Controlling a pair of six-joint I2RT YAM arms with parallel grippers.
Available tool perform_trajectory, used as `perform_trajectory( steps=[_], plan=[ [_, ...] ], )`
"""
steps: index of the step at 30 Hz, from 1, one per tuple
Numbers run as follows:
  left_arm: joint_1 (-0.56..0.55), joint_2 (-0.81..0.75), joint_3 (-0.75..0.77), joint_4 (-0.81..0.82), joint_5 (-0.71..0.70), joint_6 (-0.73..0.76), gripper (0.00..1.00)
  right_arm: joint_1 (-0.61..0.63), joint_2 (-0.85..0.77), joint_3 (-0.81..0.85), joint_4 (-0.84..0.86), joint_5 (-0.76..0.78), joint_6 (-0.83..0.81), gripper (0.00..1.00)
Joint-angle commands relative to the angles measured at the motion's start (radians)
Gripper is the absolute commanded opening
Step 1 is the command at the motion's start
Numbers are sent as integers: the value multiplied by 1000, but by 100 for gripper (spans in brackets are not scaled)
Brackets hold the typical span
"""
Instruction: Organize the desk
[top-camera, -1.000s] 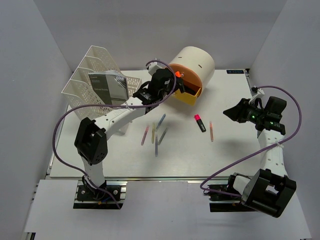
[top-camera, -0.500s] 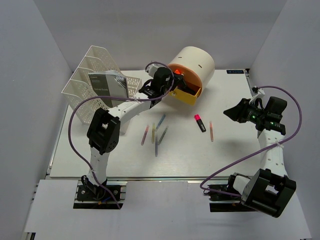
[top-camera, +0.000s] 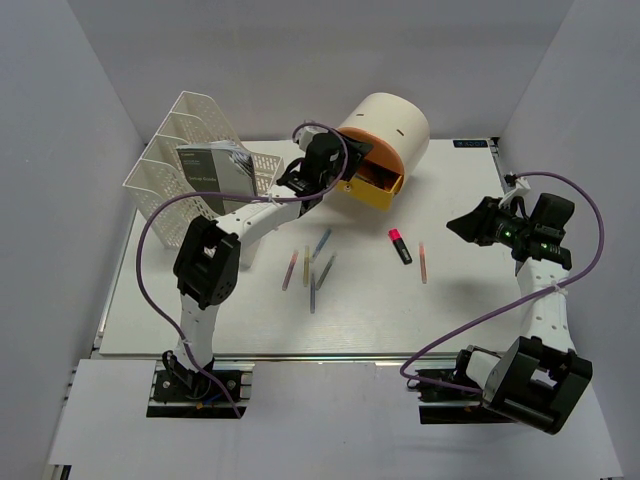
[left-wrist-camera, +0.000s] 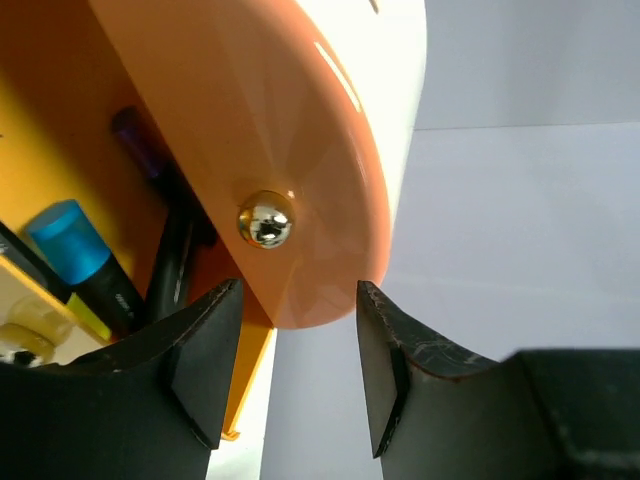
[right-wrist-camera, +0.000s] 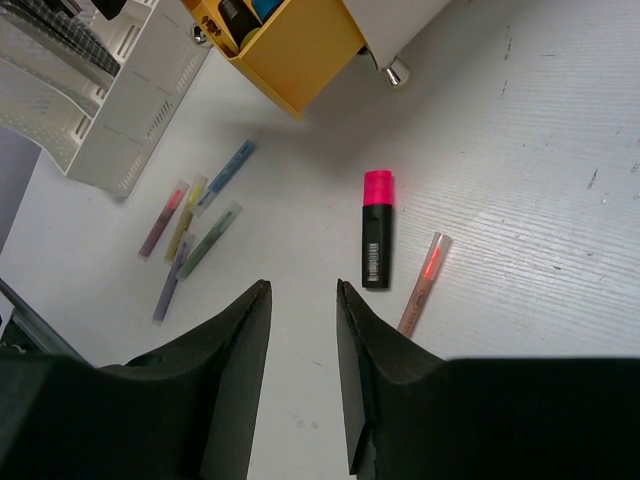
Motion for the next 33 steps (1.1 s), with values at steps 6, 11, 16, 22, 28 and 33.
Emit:
perform_trajectory(
  steps=[6, 11, 16, 22, 28, 33],
  plan=[
    [32, -165, -80, 40, 97, 50, 52, 7, 8, -16, 2, -108, -129, 38],
    [32, -317, -181, 12, 252, 301, 40, 101, -20, -17, -6, -87, -227, 43],
    [42, -556, -410, -32, 355, 642, 63, 278, 25, -10, -10, 107, -270, 55],
    [42, -782, -680, -117, 312, 966, 85, 449, 129, 32, 11, 433, -304, 62],
    [42, -923, -835, -110, 231, 1109, 88, 529, 247, 17, 91, 592, -293, 63],
    [42, -974, -843, -153, 191, 1173, 88, 557, 347, 40, 114, 666, -298, 64]
  ],
)
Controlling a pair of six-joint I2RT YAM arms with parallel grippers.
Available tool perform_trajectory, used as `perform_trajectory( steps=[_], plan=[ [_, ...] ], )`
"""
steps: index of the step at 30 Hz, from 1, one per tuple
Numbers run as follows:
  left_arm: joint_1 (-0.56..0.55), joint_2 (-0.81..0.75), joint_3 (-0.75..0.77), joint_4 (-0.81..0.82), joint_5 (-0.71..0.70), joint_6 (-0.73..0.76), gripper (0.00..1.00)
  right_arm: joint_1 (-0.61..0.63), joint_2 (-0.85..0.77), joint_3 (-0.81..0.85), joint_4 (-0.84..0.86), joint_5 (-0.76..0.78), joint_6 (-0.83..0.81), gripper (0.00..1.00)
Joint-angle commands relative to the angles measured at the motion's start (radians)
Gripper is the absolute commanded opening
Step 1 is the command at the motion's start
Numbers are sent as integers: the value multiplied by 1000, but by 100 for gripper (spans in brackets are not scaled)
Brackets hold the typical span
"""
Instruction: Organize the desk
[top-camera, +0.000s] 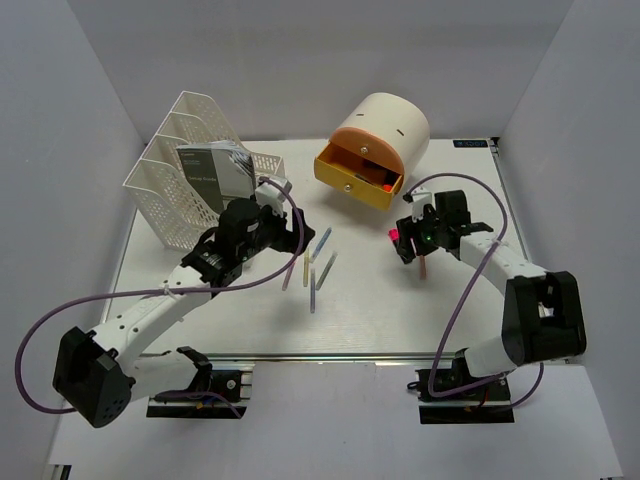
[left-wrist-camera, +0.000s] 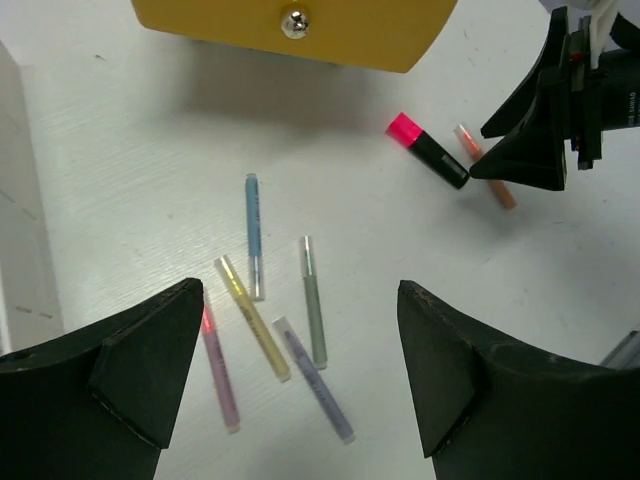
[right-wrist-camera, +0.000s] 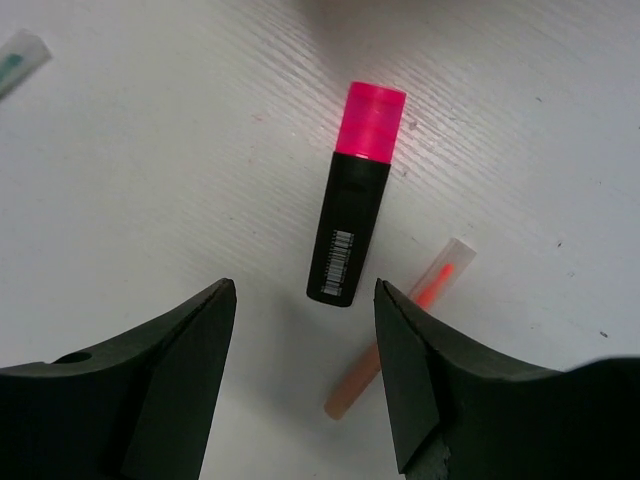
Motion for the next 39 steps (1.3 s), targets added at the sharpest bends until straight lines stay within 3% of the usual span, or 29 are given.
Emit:
perform_trajectory(
  steps=[1, 11, 21, 39],
  plan=[
    [-3, -80, 1, -24, -48, 92, 88, 21, 38, 45, 65, 97, -15, 63],
    [-17, -151, -22, -11, -132, 112, 88, 53, 195, 68, 135, 137, -7, 61],
    [-17, -152, -27, -11, -155, 118, 88, 59, 198, -7, 246, 179, 10, 52],
    [-17, -147, -30, -8, -163, 122, 88, 53, 221, -65, 301, 134, 33, 52]
  ],
)
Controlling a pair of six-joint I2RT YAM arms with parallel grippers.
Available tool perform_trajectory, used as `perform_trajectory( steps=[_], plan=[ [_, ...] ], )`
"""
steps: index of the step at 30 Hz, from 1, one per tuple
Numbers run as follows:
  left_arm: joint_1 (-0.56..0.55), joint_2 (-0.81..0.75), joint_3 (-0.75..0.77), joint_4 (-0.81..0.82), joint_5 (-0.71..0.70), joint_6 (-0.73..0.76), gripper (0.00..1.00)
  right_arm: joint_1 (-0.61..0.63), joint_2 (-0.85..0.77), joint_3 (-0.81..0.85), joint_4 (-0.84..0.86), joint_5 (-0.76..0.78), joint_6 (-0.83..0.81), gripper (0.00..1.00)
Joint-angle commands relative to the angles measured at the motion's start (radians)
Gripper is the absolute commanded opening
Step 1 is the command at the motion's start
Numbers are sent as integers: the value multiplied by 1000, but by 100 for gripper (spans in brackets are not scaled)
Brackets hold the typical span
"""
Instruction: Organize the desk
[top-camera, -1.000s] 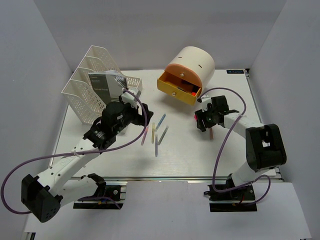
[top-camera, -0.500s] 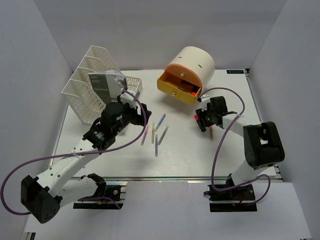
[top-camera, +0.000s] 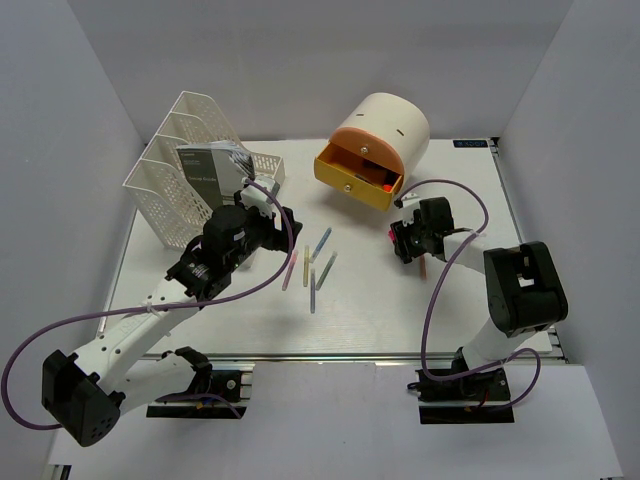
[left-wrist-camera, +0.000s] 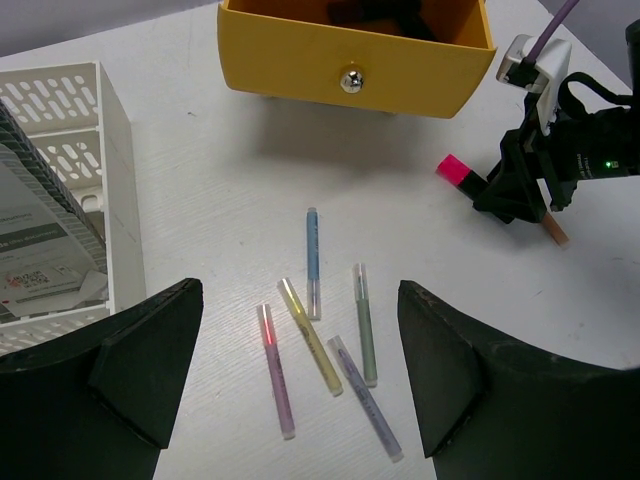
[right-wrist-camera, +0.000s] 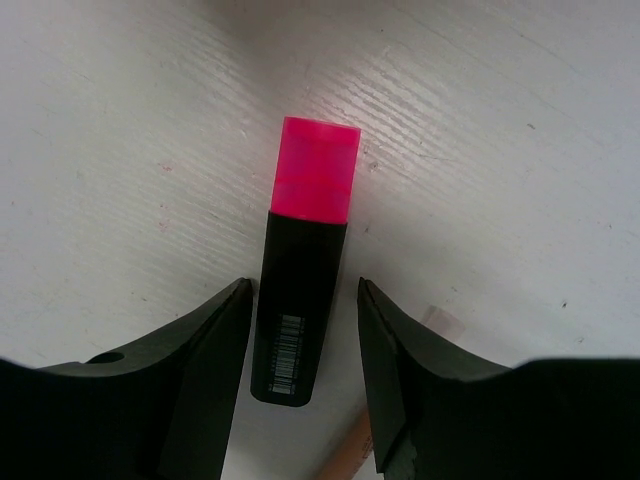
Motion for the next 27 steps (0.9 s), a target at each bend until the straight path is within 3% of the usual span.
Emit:
perform_trajectory(
  steps=[1, 16, 24, 25, 27],
  plan=[
    [-2, -15, -10, 13, -9, 11, 88, 0, 7, -32, 45, -21, 13, 52],
    [-2, -10, -10, 11, -14, 13, 88, 6, 14, -47, 56, 40, -2, 38],
    [-2, -15, -11, 11, -12, 9, 88, -2, -58, -29, -30, 20, -41, 15],
    [-2, -17, -14, 17, -11, 8, 88, -3, -106, -26, -82, 5, -68, 6],
    [-2, -17, -16, 19, -8, 9, 88, -9, -163, -17, -125, -73, -108, 0]
  ],
)
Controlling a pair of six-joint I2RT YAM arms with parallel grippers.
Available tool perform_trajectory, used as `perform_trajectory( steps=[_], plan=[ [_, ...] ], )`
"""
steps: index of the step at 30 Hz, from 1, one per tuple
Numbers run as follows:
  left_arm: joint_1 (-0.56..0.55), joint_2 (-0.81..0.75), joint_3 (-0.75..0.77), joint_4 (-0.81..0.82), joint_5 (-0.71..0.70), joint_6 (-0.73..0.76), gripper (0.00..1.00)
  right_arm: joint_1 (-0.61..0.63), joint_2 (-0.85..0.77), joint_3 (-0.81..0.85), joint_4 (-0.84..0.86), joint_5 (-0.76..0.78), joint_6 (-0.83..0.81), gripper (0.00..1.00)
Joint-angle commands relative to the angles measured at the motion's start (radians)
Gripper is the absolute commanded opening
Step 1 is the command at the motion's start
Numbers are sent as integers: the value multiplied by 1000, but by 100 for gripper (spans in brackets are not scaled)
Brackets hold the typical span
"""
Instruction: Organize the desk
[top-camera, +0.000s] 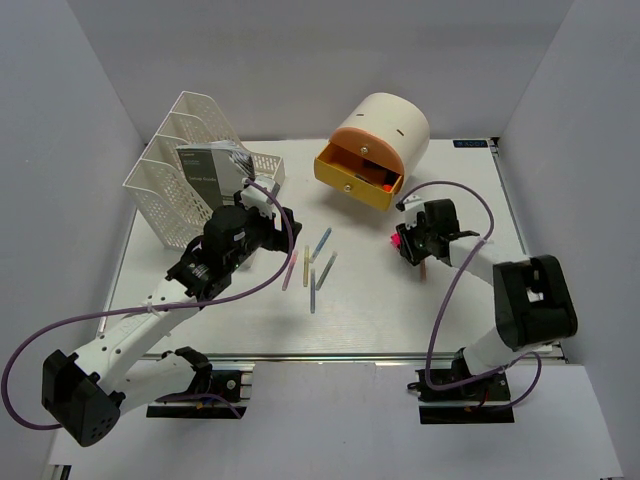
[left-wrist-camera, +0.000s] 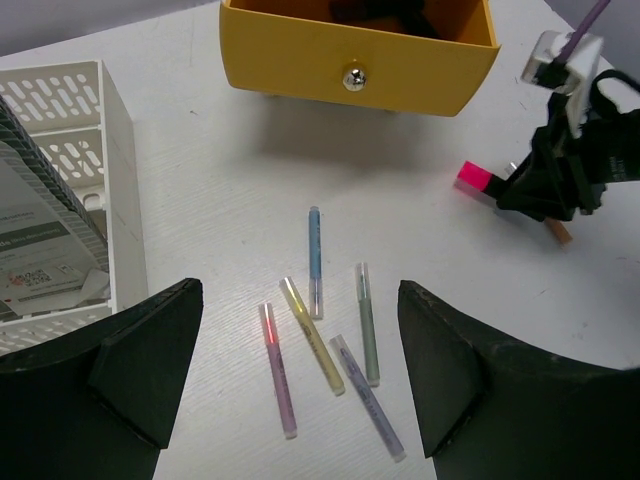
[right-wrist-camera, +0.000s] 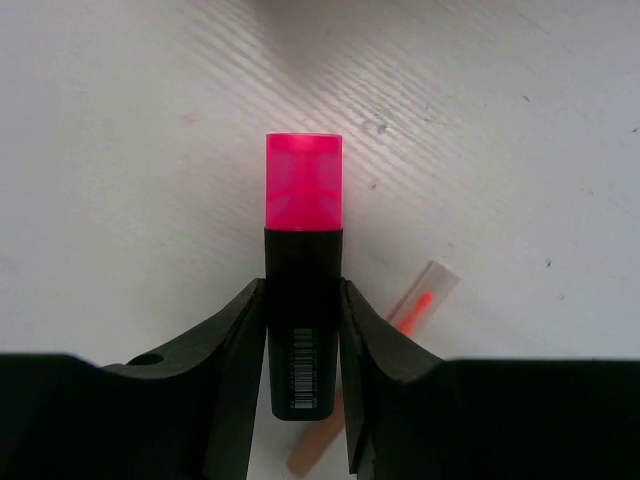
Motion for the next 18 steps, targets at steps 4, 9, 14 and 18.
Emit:
perform_trajectory(
  steps=[4, 9, 14, 18],
  plan=[
    [-2, -11, -9, 15, 6, 5, 88, -14, -257, 78, -268, -255, -198, 0],
    [-2, -15, -14, 16, 3, 8, 88, -6, -359, 225, -561, -456, -396, 0],
    [-2, -17, -17, 21, -2, 12, 88, 20, -347, 462, -568, -478, -396, 0],
    [-2, -11, -21, 22, -9, 17, 88, 71, -203, 640, -470, -375, -390, 0]
  ],
)
